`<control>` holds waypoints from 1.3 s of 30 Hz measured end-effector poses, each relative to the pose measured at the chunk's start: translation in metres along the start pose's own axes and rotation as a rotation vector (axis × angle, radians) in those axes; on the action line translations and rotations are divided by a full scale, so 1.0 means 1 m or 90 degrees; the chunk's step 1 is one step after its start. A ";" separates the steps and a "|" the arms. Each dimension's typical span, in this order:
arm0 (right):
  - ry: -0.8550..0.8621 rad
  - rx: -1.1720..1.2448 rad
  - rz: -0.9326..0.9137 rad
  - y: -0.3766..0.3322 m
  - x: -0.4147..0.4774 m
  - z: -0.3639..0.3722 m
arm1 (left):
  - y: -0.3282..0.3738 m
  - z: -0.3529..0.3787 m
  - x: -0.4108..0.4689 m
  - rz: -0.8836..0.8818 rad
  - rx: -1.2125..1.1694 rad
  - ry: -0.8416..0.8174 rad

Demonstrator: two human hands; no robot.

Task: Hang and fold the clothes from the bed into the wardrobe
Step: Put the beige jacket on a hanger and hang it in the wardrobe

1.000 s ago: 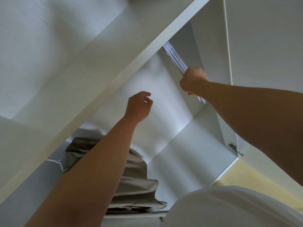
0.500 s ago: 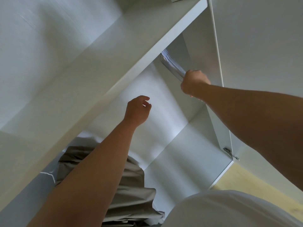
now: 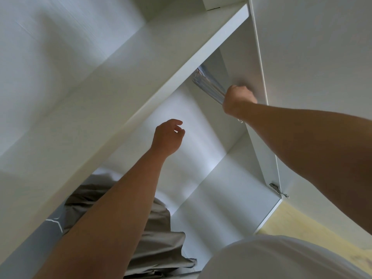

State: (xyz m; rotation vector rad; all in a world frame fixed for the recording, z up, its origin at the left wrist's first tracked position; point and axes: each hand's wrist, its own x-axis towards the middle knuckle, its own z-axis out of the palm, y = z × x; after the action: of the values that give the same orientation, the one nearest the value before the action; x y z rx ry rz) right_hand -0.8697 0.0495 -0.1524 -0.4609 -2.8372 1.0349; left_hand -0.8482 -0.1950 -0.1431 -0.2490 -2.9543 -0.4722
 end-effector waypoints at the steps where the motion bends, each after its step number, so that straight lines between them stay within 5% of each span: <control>1: 0.000 -0.003 0.001 0.001 0.000 0.000 | 0.000 0.000 0.001 -0.001 -0.001 -0.001; 21: -0.008 -0.013 -0.146 0.002 -0.035 0.034 | 0.004 0.009 0.009 -0.026 -0.065 0.050; 27: -0.013 -0.012 -0.155 0.006 -0.058 0.040 | -0.002 0.006 0.013 -0.087 -0.185 0.074; 39: 0.031 -0.020 -0.124 -0.033 -0.126 0.018 | -0.008 -0.034 0.000 0.032 -0.238 0.075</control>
State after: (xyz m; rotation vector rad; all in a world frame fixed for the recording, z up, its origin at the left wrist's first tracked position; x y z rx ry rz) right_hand -0.7611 -0.0246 -0.1426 -0.2022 -2.7914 0.9308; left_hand -0.8457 -0.2129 -0.1137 -0.3201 -2.7184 -0.9949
